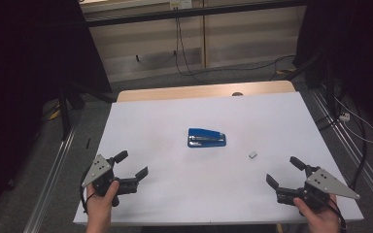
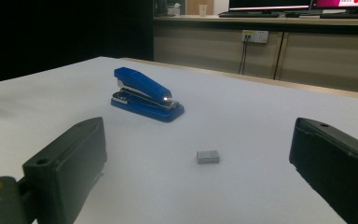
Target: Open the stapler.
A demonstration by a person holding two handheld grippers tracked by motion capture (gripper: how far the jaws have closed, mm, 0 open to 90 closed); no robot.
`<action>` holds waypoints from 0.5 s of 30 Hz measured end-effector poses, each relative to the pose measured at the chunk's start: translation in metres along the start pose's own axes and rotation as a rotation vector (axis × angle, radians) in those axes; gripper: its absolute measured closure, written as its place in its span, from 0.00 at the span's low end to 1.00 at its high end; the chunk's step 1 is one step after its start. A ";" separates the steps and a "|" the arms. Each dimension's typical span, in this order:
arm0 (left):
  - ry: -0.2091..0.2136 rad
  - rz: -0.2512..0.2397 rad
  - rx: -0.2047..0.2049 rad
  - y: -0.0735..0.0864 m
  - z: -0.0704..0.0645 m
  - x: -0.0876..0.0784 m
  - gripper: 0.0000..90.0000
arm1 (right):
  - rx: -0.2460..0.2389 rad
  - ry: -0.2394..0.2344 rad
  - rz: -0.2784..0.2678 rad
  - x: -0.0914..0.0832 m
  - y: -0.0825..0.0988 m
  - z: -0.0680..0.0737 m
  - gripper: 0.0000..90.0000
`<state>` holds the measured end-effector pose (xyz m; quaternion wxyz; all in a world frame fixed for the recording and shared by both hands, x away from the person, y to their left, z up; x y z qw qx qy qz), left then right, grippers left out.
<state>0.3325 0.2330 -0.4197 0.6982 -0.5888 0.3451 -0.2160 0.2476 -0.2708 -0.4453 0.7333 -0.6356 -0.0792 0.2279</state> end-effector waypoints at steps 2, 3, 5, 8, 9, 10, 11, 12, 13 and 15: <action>-0.002 0.003 -0.005 0.000 0.000 -0.001 0.04 | -0.002 -0.003 0.003 0.002 0.000 0.001 0.04; -0.002 0.001 -0.005 0.000 0.000 -0.002 0.04 | -0.002 -0.005 0.002 0.002 0.000 0.002 0.04; -0.002 0.006 0.000 0.001 -0.001 -0.003 0.04 | -0.004 -0.009 0.002 0.004 -0.001 0.003 0.04; -0.002 0.006 0.002 0.000 -0.002 -0.004 0.04 | -0.006 -0.015 0.008 0.007 -0.001 0.004 0.04; -0.001 0.007 0.004 0.000 -0.002 -0.004 0.04 | -0.007 -0.017 0.008 0.008 -0.001 0.004 0.04; -0.001 0.009 0.006 0.000 -0.002 -0.004 0.04 | -0.005 -0.019 0.008 0.009 -0.001 0.005 0.04; -0.001 0.009 0.001 0.000 -0.002 -0.004 0.03 | -0.006 -0.020 0.008 0.010 -0.002 0.005 0.04; 0.000 0.009 -0.001 0.000 -0.003 -0.003 0.03 | -0.006 -0.020 0.007 0.011 -0.002 0.005 0.04; 0.002 0.008 0.001 0.000 -0.003 -0.003 0.03 | -0.004 -0.020 0.006 0.012 -0.002 0.005 0.04; 0.005 0.006 0.001 -0.001 -0.003 -0.002 0.03 | -0.007 -0.022 0.006 0.014 -0.003 0.006 0.05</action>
Point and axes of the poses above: each handheld gripper's, and its own axes: x roughly forward along the jaws, y roughly out of its underside, z roughly to its left, the point moved 2 cm from there along x, roughly forward along the jaws, and after that the axes turned 9 degrees about x, right-handed, at the moved point
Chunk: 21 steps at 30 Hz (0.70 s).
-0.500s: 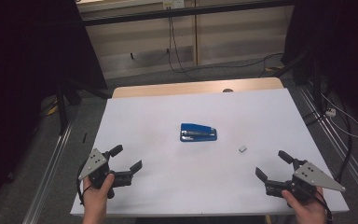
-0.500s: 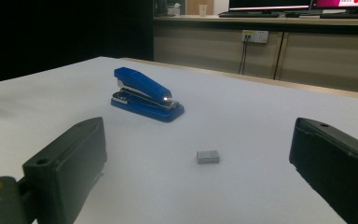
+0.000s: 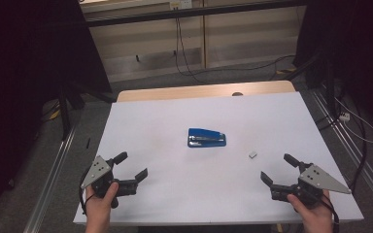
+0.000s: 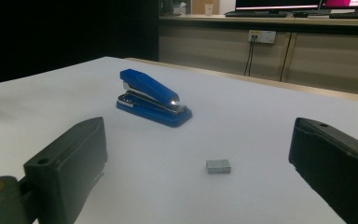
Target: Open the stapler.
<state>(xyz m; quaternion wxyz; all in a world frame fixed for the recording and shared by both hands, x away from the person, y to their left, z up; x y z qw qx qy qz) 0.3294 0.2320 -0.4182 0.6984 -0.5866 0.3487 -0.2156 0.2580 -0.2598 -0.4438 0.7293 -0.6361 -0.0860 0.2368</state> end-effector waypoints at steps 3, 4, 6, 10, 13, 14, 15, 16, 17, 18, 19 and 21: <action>0.006 -0.005 -0.009 -0.001 0.000 0.003 0.03 | -0.014 -0.002 0.007 0.003 -0.001 0.001 0.05; 0.006 -0.005 -0.009 -0.001 0.000 0.003 0.03 | -0.022 -0.002 0.011 0.005 -0.001 0.002 0.05; 0.015 -0.010 -0.010 -0.003 -0.001 0.007 0.03 | -0.026 -0.001 0.018 0.007 -0.002 0.003 0.05; 0.022 -0.022 -0.011 -0.008 -0.003 0.011 0.03 | -0.057 0.003 0.022 0.012 -0.007 0.005 0.05; 0.022 -0.021 -0.004 -0.010 -0.003 0.015 0.03 | -0.049 -0.007 0.027 0.016 -0.010 0.006 0.05; 0.024 -0.022 -0.003 -0.011 -0.004 0.017 0.03 | -0.046 -0.010 0.029 0.017 -0.010 0.007 0.05; 0.025 -0.022 -0.002 -0.011 -0.004 0.018 0.03 | -0.048 -0.011 0.028 0.019 -0.011 0.007 0.05; 0.029 -0.021 -0.005 -0.012 -0.005 0.021 0.03 | -0.049 -0.013 0.030 0.020 -0.012 0.008 0.05; 0.028 -0.021 -0.005 -0.012 -0.005 0.022 0.03 | -0.049 -0.021 0.031 0.023 -0.014 0.009 0.05; 0.030 -0.019 -0.006 -0.012 -0.005 0.024 0.03 | -0.050 -0.021 0.035 0.024 -0.015 0.009 0.06; 0.033 -0.018 -0.005 -0.012 -0.005 0.025 0.03 | -0.059 -0.019 0.038 0.027 -0.016 0.010 0.06; 0.040 -0.012 -0.004 -0.013 -0.007 0.029 0.03 | -0.057 -0.025 0.036 0.030 -0.018 0.012 0.06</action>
Point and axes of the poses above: each handheld gripper's, and its own axes: x roughly forward along the jaws, y roughly out of its underside, z roughly to its left, the point moved 2 cm from there along x, roughly forward along the jaws, and after that the axes turned 9 degrees about x, right-handed, at the moved point
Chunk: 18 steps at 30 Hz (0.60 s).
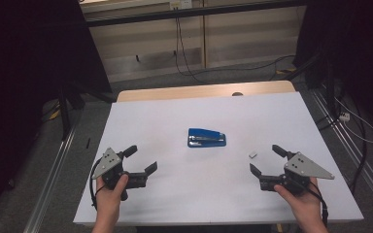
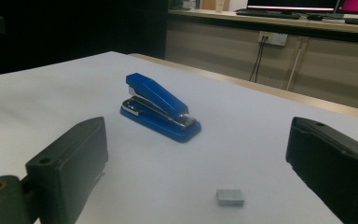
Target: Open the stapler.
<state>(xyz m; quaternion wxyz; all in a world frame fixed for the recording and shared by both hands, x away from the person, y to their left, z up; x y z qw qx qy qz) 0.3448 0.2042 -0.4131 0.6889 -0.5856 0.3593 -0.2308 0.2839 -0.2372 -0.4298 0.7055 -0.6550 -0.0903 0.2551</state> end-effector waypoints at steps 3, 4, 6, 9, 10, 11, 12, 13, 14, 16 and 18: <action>0.008 0.010 0.003 0.000 -0.002 0.004 0.03 | 0.015 -0.012 0.002 0.006 -0.002 0.001 0.06; 0.010 0.010 0.004 0.000 -0.002 0.005 0.03 | 0.022 -0.012 0.007 0.009 -0.002 0.001 0.06; 0.014 0.010 0.003 -0.001 -0.002 0.007 0.03 | 0.021 -0.018 0.005 0.013 -0.003 0.001 0.06; 0.019 0.011 0.002 -0.002 -0.002 0.012 0.03 | 0.019 -0.023 0.008 0.017 -0.006 0.003 0.06; 0.021 0.014 0.002 -0.003 -0.002 0.014 0.03 | 0.019 -0.024 0.013 0.019 -0.006 0.003 0.06; 0.020 0.015 -0.001 -0.003 -0.002 0.016 0.03 | 0.019 -0.025 0.014 0.020 -0.007 0.004 0.06; 0.022 0.013 -0.003 -0.004 -0.002 0.019 0.03 | 0.020 -0.029 0.018 0.022 -0.007 0.004 0.06; 0.024 0.014 0.001 -0.004 -0.002 0.021 0.03 | 0.022 -0.031 0.020 0.024 -0.007 0.005 0.06; 0.026 0.015 -0.001 -0.005 -0.002 0.023 0.03 | 0.023 -0.032 0.021 0.026 -0.007 0.005 0.05; 0.036 0.019 0.003 -0.006 -0.003 0.028 0.03 | 0.024 -0.034 0.028 0.029 -0.007 0.006 0.05; 0.046 0.027 0.005 -0.006 -0.005 0.033 0.03 | 0.025 -0.039 0.032 0.033 -0.007 0.008 0.05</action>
Point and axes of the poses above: each handheld gripper's, and its own axes: x roughly forward along the jaws, y roughly out of its underside, z roughly to its left, the point moved 2 cm from there along x, roughly forward along the jaws, and after that the axes turned 9 degrees about x, right-handed, at the moved point
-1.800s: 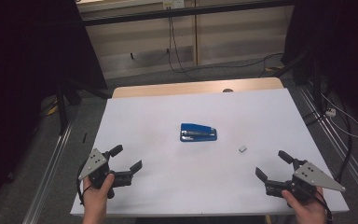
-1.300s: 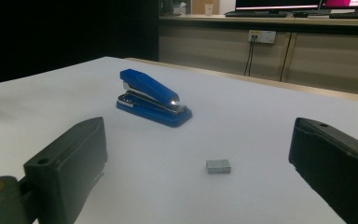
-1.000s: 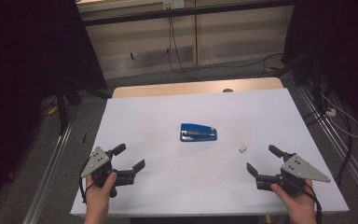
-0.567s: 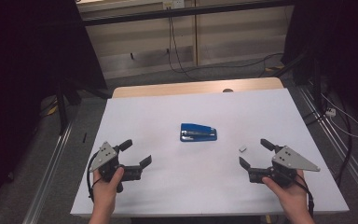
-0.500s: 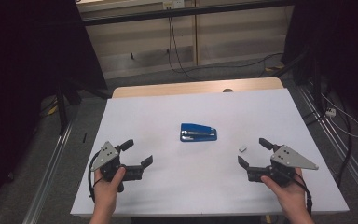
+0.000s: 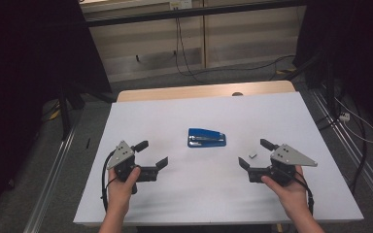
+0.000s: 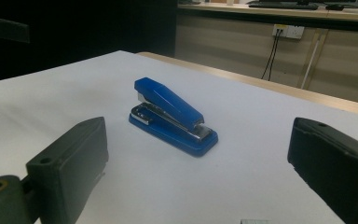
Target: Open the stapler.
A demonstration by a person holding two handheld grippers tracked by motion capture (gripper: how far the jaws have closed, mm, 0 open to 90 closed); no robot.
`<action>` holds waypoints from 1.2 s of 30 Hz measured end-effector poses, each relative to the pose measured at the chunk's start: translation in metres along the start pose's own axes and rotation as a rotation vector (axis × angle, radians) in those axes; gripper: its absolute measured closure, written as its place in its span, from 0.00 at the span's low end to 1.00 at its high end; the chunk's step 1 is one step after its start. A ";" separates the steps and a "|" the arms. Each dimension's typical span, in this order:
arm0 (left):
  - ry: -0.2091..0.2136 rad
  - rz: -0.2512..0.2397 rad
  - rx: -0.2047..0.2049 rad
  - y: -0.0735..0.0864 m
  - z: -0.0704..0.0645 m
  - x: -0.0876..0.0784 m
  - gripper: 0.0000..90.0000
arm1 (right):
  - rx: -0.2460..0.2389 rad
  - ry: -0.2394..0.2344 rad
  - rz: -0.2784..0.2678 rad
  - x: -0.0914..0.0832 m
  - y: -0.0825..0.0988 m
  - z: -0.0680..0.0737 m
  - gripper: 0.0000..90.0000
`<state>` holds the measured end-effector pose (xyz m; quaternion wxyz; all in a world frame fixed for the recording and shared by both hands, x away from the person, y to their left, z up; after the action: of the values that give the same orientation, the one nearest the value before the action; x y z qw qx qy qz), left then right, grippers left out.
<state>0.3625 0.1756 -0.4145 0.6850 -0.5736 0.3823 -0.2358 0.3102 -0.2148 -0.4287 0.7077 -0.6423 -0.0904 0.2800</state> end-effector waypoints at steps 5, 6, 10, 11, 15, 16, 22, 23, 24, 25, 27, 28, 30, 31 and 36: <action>0.008 -0.003 -0.013 -0.001 0.000 0.010 0.03 | 0.003 -0.008 0.009 0.010 -0.002 0.003 0.05; 0.008 -0.001 -0.013 -0.001 0.000 0.011 0.03 | 0.002 -0.008 0.012 0.011 -0.002 0.004 0.05; 0.012 -0.002 -0.011 -0.003 0.002 0.017 0.03 | 0.014 -0.016 0.019 0.020 -0.002 0.006 0.05; 0.012 -0.002 -0.011 -0.003 0.002 0.017 0.03 | 0.013 -0.019 0.019 0.021 -0.001 0.006 0.05; 0.016 -0.005 -0.013 -0.007 0.004 0.023 0.03 | 0.024 -0.022 0.024 0.026 -0.002 0.007 0.05; 0.014 -0.003 -0.011 -0.007 0.005 0.024 0.03 | 0.022 -0.022 0.025 0.027 -0.002 0.006 0.05; 0.023 0.005 -0.011 -0.009 0.004 0.036 0.03 | 0.023 -0.017 0.036 0.033 -0.002 0.005 0.05; 0.024 0.004 -0.013 -0.010 0.004 0.039 0.03 | 0.028 -0.019 0.035 0.034 -0.003 0.005 0.05; 0.023 0.004 -0.013 -0.010 0.004 0.040 0.03 | 0.036 -0.021 0.033 0.035 -0.003 0.005 0.05; 0.023 0.004 -0.014 -0.010 0.005 0.043 0.03 | 0.044 -0.023 0.031 0.036 -0.004 0.005 0.05; 0.023 0.003 -0.015 -0.011 0.005 0.045 0.04 | 0.044 -0.021 0.033 0.038 -0.004 0.005 0.06; 0.021 0.014 -0.006 -0.011 0.006 0.049 0.04 | 0.040 -0.024 0.036 0.040 -0.005 0.005 0.06; 0.018 0.018 -0.006 -0.011 0.006 0.052 0.04 | 0.041 -0.023 0.039 0.042 -0.005 0.006 0.06; 0.021 0.018 -0.010 -0.011 0.007 0.053 0.04 | 0.046 -0.024 0.037 0.043 -0.004 0.006 0.06; 0.014 0.017 -0.022 -0.011 0.010 0.056 0.04 | 0.045 -0.024 0.043 0.047 -0.004 0.006 0.06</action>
<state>0.4050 0.1362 -0.4171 0.6779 -0.5762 0.3945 -0.2297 0.3467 -0.1855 -0.4347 0.7147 -0.6246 -0.0786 0.3048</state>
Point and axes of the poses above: each handheld gripper's, and its own axes: x roughly forward along the jaws, y roughly out of its underside, z roughly to its left, the point moved 2 cm from there along x, roughly forward along the jaws, and after that the axes turned 9 degrees about x, right-handed, at the moved point
